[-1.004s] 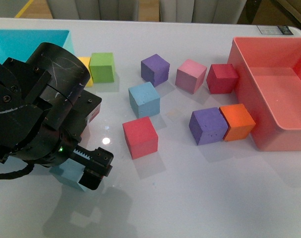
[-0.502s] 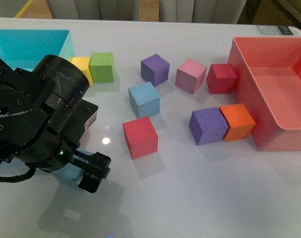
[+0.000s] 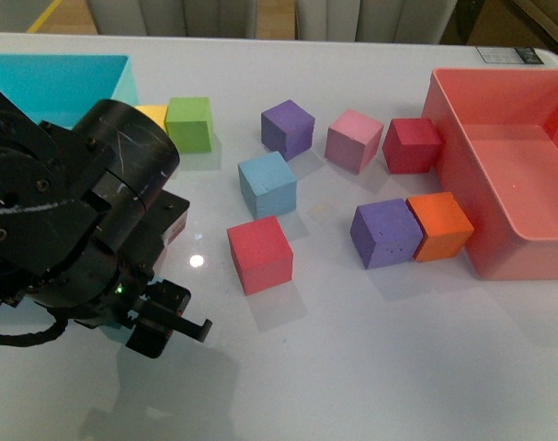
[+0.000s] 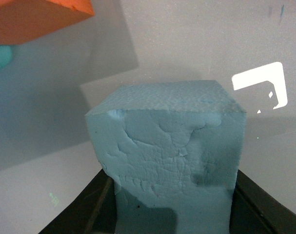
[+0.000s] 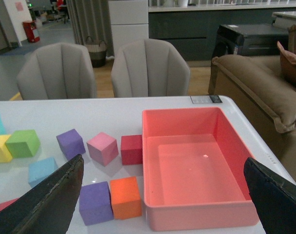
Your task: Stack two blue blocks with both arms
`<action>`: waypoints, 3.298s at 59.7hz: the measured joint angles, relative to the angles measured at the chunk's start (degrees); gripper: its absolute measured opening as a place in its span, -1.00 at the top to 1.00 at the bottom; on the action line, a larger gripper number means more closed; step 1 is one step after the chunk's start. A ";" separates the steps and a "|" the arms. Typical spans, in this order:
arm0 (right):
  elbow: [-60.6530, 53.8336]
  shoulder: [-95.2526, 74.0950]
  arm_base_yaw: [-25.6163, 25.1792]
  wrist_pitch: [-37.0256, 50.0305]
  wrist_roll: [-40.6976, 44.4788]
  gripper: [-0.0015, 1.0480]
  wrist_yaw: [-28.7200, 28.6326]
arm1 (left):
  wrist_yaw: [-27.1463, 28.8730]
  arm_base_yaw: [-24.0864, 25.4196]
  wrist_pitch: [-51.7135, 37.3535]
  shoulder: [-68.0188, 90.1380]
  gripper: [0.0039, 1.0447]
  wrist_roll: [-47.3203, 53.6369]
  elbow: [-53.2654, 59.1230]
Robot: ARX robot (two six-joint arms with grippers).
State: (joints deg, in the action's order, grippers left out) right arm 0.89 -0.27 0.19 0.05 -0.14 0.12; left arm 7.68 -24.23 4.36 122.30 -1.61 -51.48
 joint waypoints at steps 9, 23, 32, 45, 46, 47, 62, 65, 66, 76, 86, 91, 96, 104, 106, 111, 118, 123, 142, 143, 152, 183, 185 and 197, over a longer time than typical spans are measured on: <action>0.00 0.00 0.00 -0.02 0.00 -0.83 0.00 | 0.92 0.13 2.75 -5.88 0.15 1.05 -0.28; 0.00 0.00 0.00 -0.02 -0.02 -0.83 0.00 | 0.90 -0.07 10.01 -10.34 0.19 4.46 -10.84; 0.00 0.02 0.00 -0.02 -0.02 -0.83 0.00 | 0.94 -2.10 13.62 -7.96 0.19 7.19 -20.11; 0.00 0.00 0.00 -0.02 0.00 -0.83 0.00 | 0.28 -5.55 18.93 2.12 0.20 10.34 -32.79; 0.00 0.00 0.00 -0.02 0.00 -0.83 0.00 | 0.17 -5.79 19.34 3.02 0.20 10.64 -33.73; 0.00 0.00 0.00 -0.02 -0.02 -0.83 0.00 | 0.17 -5.88 19.54 3.50 0.20 10.80 -34.21; 0.00 0.00 0.00 -0.02 -0.02 -0.83 0.00 | -0.07 -7.23 24.41 12.13 0.20 12.63 -46.07; 0.00 0.00 0.00 -0.02 0.00 -0.83 0.00 | 0.04 -7.26 25.33 13.29 0.20 12.94 -48.37; 0.00 0.00 0.00 -0.02 0.00 -0.83 0.00 | 0.07 -7.26 25.42 13.62 0.20 12.96 -48.85; 0.00 0.00 0.00 -0.02 0.00 -0.83 0.00 | 0.61 -7.15 27.87 16.87 0.20 13.84 -54.47; 0.00 0.02 0.00 -0.02 0.00 -0.83 0.00 | 0.98 -6.62 29.57 19.87 0.20 14.47 -57.81; 0.00 0.00 0.00 -0.02 0.00 -0.83 0.00 | 1.31 -6.32 30.05 20.72 0.20 14.62 -58.60; 0.00 0.00 0.00 -0.02 0.00 -0.83 0.00 | 1.40 -5.95 30.45 21.49 0.21 14.78 -59.28; 0.00 0.00 0.00 -0.02 0.00 -0.83 0.00 | 1.36 -5.49 30.53 22.27 0.21 14.97 -59.93; 0.00 0.02 0.00 -0.02 0.00 -0.83 0.00 | 1.33 -5.44 30.53 22.38 0.21 14.99 -60.04; 0.00 0.00 0.00 -0.02 0.00 -0.83 0.00 | 1.22 -5.44 30.53 22.43 0.21 15.02 -60.33; 0.00 0.00 0.00 -0.02 0.00 -0.83 0.00 | 0.85 -5.44 30.51 22.43 0.21 15.06 -60.67; 0.00 0.00 0.00 -0.02 -0.02 -0.83 0.00 | 0.70 -5.44 30.47 22.45 0.14 15.12 -60.70; 0.00 0.00 0.00 -0.02 0.00 -0.83 0.00 | 0.37 -5.44 29.59 22.47 -0.85 15.58 -60.59; 0.00 0.00 0.00 -0.02 0.00 -0.83 0.00 | 0.31 -5.44 29.38 22.47 -0.87 15.65 -60.43; 0.00 0.00 0.00 -0.02 -0.02 -0.83 0.00 | -0.11 -5.44 27.58 21.64 -0.84 15.65 -57.37; 0.00 0.00 0.00 -0.02 -0.02 -0.83 0.00 | -2.89 -4.94 12.87 0.46 -0.84 12.28 -35.04; 0.00 0.00 0.00 -0.02 0.00 -0.83 0.00 | -3.54 -4.83 10.64 -1.77 -0.84 11.69 -32.57; 0.00 0.00 0.00 -0.02 0.00 -0.83 0.00 | -4.83 -3.39 0.07 -17.07 -0.84 6.84 -16.70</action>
State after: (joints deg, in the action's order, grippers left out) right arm 0.89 -0.27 0.19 0.03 -0.14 0.12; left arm 2.85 -27.62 4.43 105.23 5.23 -68.18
